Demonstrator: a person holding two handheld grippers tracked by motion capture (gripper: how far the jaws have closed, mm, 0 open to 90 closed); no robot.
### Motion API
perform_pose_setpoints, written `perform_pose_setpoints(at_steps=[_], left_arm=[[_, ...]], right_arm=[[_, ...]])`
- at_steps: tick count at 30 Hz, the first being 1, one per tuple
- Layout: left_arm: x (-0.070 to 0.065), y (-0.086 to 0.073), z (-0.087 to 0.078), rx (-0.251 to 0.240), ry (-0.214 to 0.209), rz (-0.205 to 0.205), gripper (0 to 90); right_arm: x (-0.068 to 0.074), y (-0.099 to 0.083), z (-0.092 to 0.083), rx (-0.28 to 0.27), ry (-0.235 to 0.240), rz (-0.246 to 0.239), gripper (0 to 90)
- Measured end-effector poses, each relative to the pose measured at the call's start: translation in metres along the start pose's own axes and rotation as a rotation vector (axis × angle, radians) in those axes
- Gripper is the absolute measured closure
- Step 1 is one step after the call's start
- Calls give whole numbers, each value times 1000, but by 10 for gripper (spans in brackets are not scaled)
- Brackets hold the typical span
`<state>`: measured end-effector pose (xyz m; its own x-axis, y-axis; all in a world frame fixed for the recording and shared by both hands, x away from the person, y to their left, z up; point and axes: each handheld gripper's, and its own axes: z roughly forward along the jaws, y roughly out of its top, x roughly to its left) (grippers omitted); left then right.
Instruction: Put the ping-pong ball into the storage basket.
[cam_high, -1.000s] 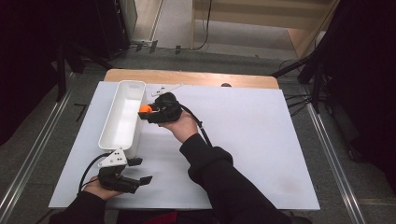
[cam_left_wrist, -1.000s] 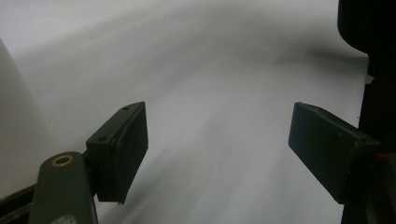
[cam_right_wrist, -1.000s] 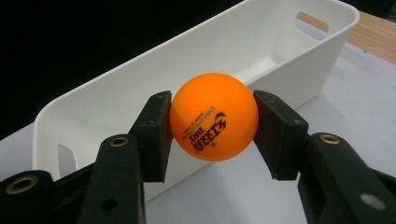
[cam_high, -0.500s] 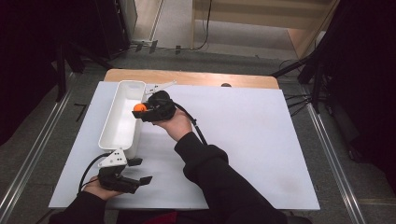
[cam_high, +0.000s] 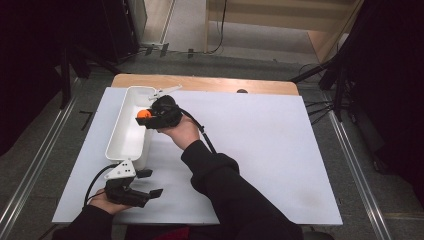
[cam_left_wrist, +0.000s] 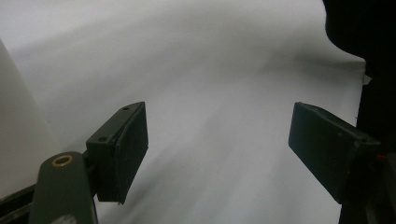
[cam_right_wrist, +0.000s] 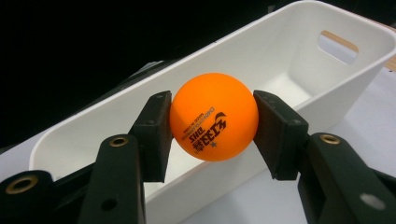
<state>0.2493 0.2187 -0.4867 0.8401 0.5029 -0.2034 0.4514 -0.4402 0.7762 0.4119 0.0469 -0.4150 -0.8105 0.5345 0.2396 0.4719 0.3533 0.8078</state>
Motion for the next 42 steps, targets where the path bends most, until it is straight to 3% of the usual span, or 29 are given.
perform_pose_setpoints(at_steps=[14,42], left_arm=[[0,0,0,-3,-4,1,203],[0,0,-1,-3,-6,5,203]], right_arm=[[9,8,17,-1,4,-7,484],[10,8,36,-2,-22,-16,483]])
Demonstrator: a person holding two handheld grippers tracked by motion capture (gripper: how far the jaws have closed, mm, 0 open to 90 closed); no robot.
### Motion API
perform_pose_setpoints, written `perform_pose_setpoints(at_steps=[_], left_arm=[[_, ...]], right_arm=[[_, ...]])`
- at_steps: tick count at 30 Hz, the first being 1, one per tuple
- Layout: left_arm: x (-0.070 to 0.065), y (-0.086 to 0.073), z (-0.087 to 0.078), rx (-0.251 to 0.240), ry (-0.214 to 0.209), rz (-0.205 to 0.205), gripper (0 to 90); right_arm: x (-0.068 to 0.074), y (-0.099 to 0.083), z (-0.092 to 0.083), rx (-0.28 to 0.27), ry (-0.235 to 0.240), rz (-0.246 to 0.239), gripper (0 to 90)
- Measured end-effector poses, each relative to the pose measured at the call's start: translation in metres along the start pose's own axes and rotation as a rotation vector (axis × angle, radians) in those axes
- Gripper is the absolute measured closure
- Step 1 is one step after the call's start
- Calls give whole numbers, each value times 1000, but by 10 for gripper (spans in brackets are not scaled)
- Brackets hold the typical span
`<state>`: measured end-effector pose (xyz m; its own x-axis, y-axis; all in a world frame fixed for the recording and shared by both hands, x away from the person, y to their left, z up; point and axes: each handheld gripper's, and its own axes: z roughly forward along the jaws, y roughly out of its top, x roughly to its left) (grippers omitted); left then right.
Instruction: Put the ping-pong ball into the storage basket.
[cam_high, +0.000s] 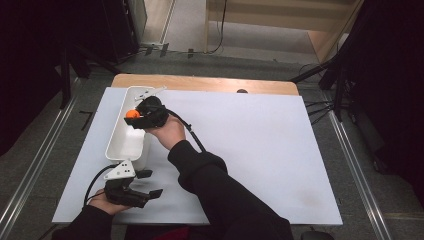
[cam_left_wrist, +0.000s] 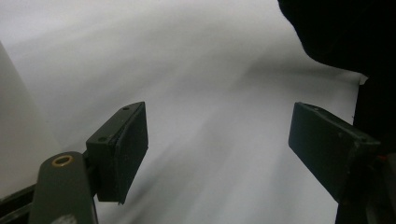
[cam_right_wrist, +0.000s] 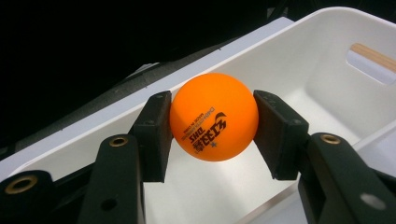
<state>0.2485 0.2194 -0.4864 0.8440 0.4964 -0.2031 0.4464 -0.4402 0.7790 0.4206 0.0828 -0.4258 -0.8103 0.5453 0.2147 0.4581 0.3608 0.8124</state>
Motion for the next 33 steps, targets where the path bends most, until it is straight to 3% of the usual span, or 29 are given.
perform_pose_setpoints(at_steps=[16,20,21,26,33], left_arm=[[0,0,1,-3,-3,-2,204],[0,0,1,-2,-3,-5,203],[0,0,1,-2,-3,-5,204],[0,0,1,-1,0,-3,204],[0,0,1,-1,1,-6,203]], right_arm=[[-3,-10,4,23,2,-5,479],[-2,-9,4,10,26,-16,403],[-1,-8,2,2,19,-41,374],[-2,-7,-3,2,50,-28,339],[-5,-4,-14,-6,52,-27,331]])
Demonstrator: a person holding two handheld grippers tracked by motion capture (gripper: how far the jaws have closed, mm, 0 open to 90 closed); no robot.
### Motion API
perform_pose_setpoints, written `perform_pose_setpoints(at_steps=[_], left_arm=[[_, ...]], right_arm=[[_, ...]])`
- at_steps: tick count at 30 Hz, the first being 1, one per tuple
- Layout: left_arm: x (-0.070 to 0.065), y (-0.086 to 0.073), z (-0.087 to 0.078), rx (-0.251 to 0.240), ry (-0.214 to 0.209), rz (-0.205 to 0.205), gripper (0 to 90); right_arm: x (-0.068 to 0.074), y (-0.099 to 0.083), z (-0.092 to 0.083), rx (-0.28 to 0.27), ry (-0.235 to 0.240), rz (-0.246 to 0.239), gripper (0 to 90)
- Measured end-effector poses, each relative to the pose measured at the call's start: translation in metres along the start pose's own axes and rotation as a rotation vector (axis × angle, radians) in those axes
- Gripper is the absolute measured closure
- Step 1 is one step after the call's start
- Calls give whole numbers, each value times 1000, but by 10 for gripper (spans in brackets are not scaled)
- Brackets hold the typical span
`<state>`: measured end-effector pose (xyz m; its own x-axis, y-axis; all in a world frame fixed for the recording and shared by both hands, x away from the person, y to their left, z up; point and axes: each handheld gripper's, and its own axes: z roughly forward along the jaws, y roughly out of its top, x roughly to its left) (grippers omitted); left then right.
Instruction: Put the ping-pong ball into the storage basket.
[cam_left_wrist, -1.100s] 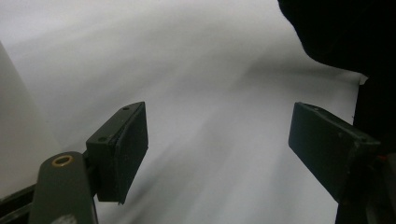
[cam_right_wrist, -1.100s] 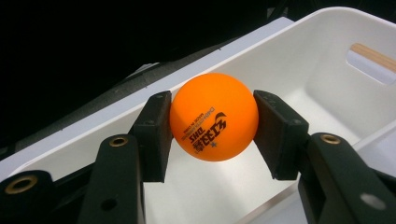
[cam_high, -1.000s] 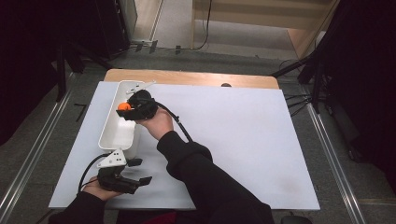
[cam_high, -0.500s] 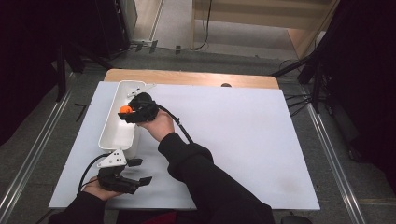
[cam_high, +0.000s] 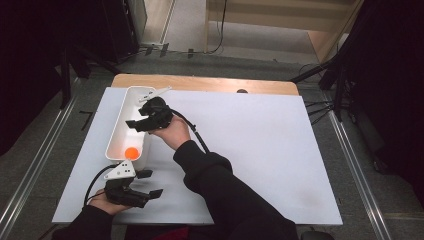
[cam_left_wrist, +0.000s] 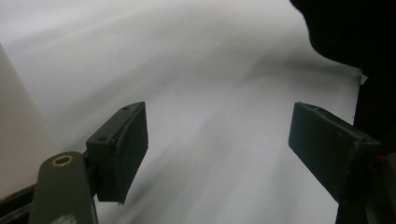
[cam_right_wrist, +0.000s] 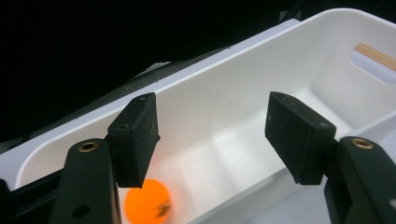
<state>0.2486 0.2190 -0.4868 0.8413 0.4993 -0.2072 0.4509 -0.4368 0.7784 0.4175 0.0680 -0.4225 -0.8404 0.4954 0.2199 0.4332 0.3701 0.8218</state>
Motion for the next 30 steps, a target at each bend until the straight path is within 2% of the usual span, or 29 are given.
perform_pose_setpoints(at_steps=[4,7,18,22,24,27,30], left_arm=[[0,0,0,4,0,0,203],[1,0,0,3,-1,0,203],[0,0,0,2,5,-1,203],[0,0,0,10,4,4,203],[0,0,0,11,5,5,203],[0,0,0,10,8,3,203],[0,0,0,13,8,4,203]], right_arm=[[-3,1,-9,-7,13,8,315],[-3,1,-16,-16,4,-2,312],[-13,-6,-38,1,11,10,304],[-13,-9,-45,12,2,4,284],[-13,-11,-47,22,-18,-10,278],[-16,-15,-51,21,-6,10,271],[-18,-20,-53,41,-16,19,264]])
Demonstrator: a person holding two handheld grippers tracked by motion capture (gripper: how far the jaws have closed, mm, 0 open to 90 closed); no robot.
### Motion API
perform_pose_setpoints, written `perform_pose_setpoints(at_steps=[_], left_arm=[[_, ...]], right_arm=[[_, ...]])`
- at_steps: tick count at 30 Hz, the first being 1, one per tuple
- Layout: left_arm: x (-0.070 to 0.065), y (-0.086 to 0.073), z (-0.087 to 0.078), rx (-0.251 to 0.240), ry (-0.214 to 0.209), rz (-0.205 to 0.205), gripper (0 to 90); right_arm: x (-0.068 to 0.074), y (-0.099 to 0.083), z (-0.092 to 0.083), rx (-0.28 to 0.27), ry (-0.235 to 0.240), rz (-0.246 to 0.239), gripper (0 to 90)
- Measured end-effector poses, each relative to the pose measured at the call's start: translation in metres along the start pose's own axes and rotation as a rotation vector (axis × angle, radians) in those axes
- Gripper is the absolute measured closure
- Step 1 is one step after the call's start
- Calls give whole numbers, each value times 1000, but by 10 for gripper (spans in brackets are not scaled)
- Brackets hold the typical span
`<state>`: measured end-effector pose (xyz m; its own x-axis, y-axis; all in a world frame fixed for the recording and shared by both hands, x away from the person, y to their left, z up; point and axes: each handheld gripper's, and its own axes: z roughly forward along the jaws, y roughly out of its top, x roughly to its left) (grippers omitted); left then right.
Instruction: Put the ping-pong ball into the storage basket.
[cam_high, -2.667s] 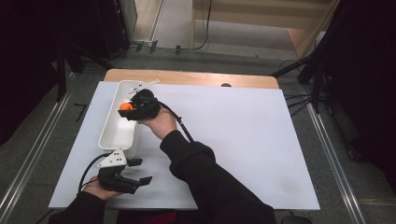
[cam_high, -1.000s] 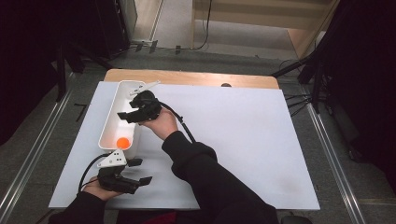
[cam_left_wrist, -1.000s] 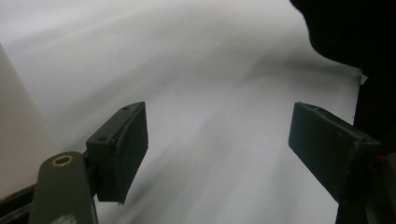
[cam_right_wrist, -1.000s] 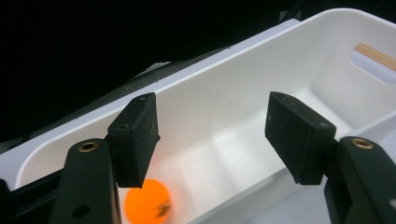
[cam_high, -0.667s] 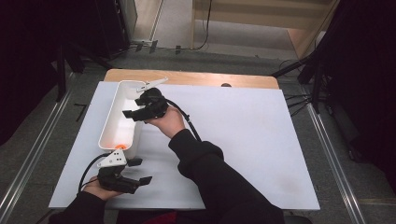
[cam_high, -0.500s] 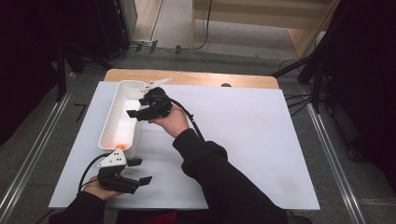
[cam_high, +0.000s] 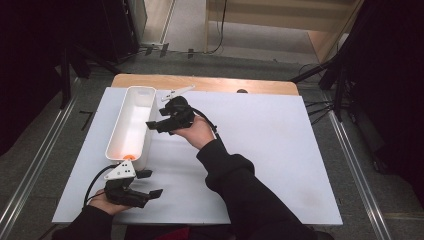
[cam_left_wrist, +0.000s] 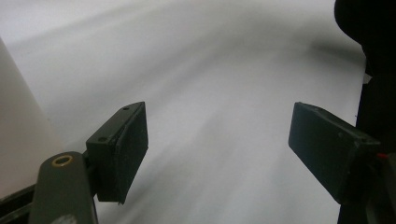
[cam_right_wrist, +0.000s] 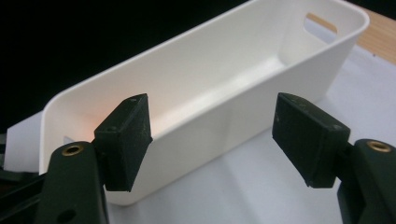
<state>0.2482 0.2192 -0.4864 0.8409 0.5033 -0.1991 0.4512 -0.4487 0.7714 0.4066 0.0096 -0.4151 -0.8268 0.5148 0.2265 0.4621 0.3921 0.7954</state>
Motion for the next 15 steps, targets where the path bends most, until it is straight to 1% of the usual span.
perform_pose_setpoints(at_steps=[2,3,5,7,11,15], left_arm=[[0,0,1,-4,0,1,203],[0,0,1,-3,0,3,203],[0,0,1,-3,0,5,203],[0,0,0,-4,-1,3,203],[0,0,1,-3,1,3,203],[0,0,1,-4,1,6,203]], right_arm=[[0,-4,-2,-7,-19,-9,263],[0,-5,-2,-4,-17,-4,263],[0,-9,-4,1,-18,-12,263],[1,-9,-5,1,-20,-9,263],[1,-12,-9,2,-15,-8,259],[1,-15,-14,-10,-1,-1,258]])
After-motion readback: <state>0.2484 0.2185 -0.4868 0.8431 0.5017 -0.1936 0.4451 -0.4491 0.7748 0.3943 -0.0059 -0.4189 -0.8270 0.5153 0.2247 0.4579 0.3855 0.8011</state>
